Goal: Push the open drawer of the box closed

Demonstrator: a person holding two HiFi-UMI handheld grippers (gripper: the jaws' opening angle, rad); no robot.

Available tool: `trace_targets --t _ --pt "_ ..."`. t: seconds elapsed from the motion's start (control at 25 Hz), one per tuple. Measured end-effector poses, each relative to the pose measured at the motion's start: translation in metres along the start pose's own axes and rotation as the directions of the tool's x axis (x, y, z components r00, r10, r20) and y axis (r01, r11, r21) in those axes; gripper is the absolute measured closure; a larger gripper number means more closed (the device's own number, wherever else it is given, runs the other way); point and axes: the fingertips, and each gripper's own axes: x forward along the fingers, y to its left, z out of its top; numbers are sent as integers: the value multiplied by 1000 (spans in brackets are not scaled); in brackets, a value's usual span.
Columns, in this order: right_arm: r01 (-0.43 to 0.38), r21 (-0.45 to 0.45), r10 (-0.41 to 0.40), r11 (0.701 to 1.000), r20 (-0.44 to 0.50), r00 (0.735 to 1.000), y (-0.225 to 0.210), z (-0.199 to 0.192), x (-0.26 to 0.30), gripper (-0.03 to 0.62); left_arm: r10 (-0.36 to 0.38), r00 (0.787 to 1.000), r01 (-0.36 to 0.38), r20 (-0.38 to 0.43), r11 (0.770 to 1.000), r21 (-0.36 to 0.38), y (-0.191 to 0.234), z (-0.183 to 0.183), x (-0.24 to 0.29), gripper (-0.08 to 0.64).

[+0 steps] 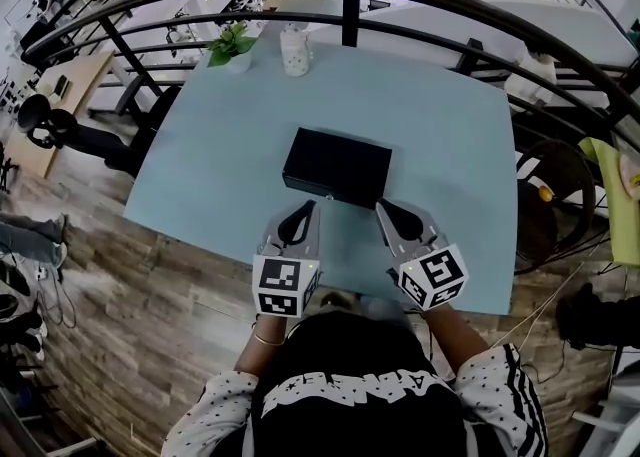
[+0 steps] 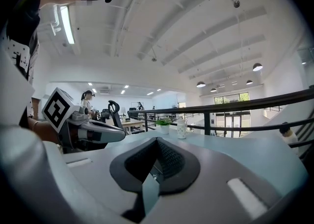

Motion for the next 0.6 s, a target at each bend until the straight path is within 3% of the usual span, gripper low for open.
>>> trace_targets --t 0.6 --pt "3 -8 -3 1000 -2 1000 3 0 -5 595 1 1000 -1 -7 1000 -20 -3 -4 -3 560"
